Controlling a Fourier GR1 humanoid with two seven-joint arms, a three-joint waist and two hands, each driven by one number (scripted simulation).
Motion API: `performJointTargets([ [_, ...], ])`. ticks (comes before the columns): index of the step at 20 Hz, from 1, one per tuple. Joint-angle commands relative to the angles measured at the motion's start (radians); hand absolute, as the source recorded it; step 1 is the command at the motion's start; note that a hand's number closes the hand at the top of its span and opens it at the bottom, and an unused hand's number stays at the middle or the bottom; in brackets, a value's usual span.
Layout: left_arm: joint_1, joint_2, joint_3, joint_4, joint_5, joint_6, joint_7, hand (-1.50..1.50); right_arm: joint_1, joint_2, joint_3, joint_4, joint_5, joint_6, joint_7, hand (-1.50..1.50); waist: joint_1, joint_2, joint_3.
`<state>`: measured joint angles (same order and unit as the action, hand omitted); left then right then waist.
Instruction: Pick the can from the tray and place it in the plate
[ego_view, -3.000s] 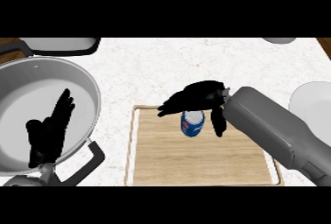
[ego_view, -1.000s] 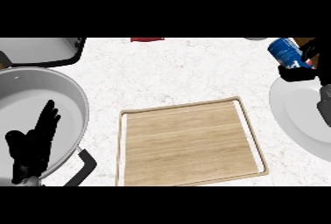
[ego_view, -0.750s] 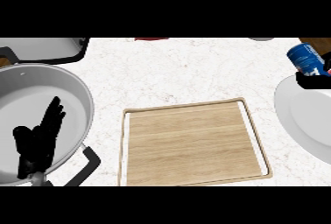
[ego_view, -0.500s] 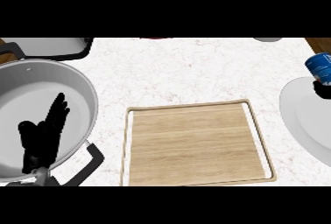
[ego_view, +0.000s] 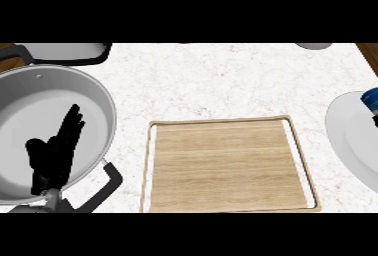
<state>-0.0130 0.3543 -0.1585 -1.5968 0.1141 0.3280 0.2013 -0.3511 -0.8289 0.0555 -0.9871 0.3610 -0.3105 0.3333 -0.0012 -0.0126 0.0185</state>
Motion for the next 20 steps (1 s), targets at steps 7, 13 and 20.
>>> performJointTargets([
  [7,-0.022,-0.077,-0.024,0.113,-0.019,-0.013,0.008,0.00,0.002,-0.032,-0.039,0.203,-0.114,0.303,-0.166,-1.50,0.001,0.019,-0.018],
  [13,-0.032,-0.096,-0.022,0.101,-0.029,-0.014,0.043,0.00,0.033,0.052,-0.127,0.172,-0.204,0.234,-0.437,-1.50,-0.022,0.015,-0.017],
  [20,0.006,-0.032,0.043,0.056,0.010,-0.068,0.076,0.00,0.015,0.080,-0.398,0.141,-0.499,0.293,-0.554,-1.50,-0.037,0.009,-0.018],
])
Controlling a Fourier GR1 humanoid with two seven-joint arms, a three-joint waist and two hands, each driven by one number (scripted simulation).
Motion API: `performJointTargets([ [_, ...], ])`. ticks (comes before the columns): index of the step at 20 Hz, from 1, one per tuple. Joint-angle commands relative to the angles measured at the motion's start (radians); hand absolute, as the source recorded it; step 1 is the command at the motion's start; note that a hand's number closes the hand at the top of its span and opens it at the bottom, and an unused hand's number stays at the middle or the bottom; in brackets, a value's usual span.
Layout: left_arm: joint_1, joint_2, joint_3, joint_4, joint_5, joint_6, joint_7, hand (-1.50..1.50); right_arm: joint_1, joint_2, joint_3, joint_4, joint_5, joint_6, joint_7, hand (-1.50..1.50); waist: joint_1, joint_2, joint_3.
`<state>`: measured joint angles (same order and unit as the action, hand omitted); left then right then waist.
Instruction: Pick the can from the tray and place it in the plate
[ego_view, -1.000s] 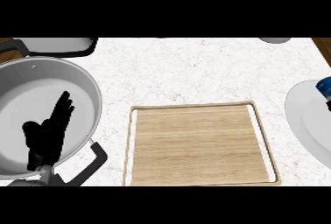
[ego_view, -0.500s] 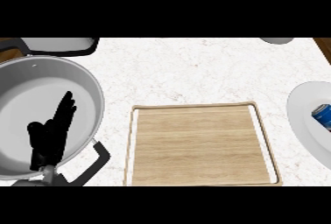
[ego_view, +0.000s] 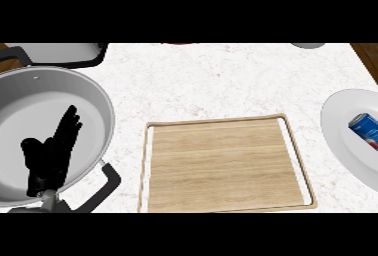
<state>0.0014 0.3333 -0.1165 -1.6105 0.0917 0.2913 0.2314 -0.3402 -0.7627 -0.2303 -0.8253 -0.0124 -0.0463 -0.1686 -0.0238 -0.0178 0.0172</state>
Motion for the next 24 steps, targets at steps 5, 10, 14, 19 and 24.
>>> performJointTargets([
  [5,0.016,-0.065,-0.049,0.048,-0.014,-0.009,0.007,0.00,0.081,0.007,-0.200,0.127,-0.201,0.164,-0.221,-1.50,0.018,0.021,-0.015],
  [10,-0.038,-0.077,-0.027,0.100,-0.020,-0.028,0.011,0.00,0.099,-0.023,-0.211,0.130,-0.217,0.259,-0.257,-1.50,0.018,0.020,-0.017],
  [14,-0.015,-0.096,-0.034,0.092,-0.029,-0.027,0.017,0.00,0.129,0.008,-0.211,0.121,-0.219,0.272,-0.315,-1.50,0.019,0.020,-0.017],
  [19,-0.025,-0.119,-0.020,0.141,-0.052,-0.033,-0.038,0.00,0.130,0.025,-0.201,0.133,-0.185,0.225,-0.346,-1.50,0.020,0.021,-0.017],
  [24,-0.051,-0.143,-0.028,0.152,-0.076,-0.026,-0.016,0.00,0.096,0.043,-0.174,0.160,-0.142,0.152,-0.308,-1.50,0.024,0.024,-0.017],
])
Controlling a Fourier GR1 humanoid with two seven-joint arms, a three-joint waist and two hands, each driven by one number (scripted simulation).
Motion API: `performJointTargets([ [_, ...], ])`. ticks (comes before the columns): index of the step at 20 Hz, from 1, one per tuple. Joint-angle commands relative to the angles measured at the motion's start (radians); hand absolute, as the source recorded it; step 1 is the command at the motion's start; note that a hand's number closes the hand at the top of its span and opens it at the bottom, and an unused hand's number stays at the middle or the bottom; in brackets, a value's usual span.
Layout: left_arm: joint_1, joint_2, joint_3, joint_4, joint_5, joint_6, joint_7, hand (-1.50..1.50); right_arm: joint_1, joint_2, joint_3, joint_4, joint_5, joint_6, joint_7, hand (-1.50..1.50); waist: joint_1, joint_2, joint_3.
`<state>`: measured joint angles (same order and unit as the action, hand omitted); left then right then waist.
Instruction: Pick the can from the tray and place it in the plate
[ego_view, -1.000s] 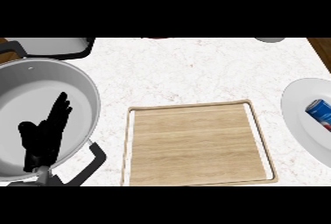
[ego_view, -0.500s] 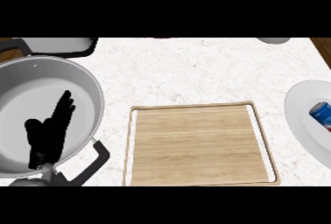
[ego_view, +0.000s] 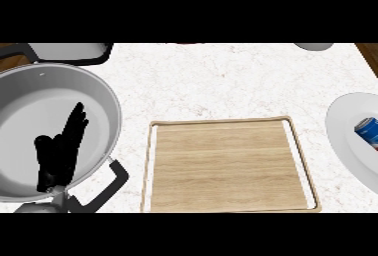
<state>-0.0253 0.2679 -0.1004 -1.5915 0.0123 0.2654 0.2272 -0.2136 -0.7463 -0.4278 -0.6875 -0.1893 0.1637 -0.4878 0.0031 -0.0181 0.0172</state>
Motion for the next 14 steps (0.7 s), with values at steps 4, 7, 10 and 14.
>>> performJointTargets([
  [4,0.026,-0.034,0.014,0.092,0.047,-0.054,-0.016,0.00,-0.002,0.029,0.017,0.066,0.059,-0.099,-0.030,-1.50,0.000,0.021,-0.017],
  [7,-0.028,-0.049,0.018,0.140,0.022,-0.038,0.001,0.00,0.034,0.023,0.008,0.040,0.052,-0.093,-0.041,-1.50,-0.013,0.020,-0.018],
  [10,0.011,-0.033,0.035,0.098,0.043,-0.069,-0.014,0.00,-0.015,0.037,0.015,0.125,0.083,-0.143,-0.065,-1.50,0.003,0.022,-0.017],
  [14,-0.032,-0.052,0.011,0.068,0.016,-0.057,0.064,0.00,-0.033,-0.033,-0.006,0.230,0.096,-0.114,-0.102,-1.50,0.005,0.024,-0.015],
])
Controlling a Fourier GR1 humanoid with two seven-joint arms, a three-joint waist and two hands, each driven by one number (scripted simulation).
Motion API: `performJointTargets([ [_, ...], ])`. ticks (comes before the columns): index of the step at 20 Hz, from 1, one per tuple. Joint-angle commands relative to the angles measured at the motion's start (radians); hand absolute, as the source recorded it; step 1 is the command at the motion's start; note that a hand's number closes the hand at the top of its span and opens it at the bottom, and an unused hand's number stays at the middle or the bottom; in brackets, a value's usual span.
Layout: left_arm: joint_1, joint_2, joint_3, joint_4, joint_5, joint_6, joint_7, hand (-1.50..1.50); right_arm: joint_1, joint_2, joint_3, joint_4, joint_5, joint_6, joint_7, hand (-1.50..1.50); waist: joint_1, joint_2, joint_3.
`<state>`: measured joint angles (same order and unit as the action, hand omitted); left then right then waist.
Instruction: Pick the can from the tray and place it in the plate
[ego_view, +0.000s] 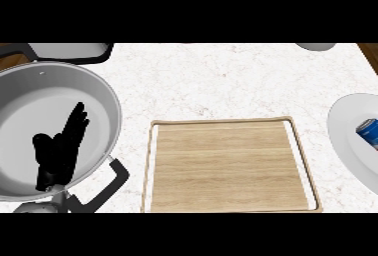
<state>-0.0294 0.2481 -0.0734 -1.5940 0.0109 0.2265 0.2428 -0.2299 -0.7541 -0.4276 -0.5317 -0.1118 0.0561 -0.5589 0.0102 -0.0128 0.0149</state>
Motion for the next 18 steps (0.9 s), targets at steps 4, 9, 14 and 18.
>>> performJointTargets([
  [4,0.048,-0.036,-0.018,0.063,0.001,-0.028,-0.009,0.00,-0.002,-0.055,-0.025,0.105,0.005,0.024,-0.035,-1.50,-0.004,0.016,-0.014],
  [9,-0.028,-0.047,0.001,0.109,-0.008,-0.024,0.005,0.00,0.022,-0.075,-0.044,0.206,0.018,0.018,-0.120,-1.50,-0.006,0.020,-0.012],
  [14,0.016,-0.092,-0.037,0.085,-0.053,0.007,-0.014,0.00,0.016,-0.103,-0.067,0.238,0.001,0.043,-0.145,-1.50,-0.006,0.018,-0.012],
  [18,0.016,-0.076,-0.004,0.105,-0.022,-0.037,-0.016,0.00,0.003,-0.109,-0.089,0.266,-0.011,0.015,-0.164,-1.50,-0.004,0.019,-0.012],
])
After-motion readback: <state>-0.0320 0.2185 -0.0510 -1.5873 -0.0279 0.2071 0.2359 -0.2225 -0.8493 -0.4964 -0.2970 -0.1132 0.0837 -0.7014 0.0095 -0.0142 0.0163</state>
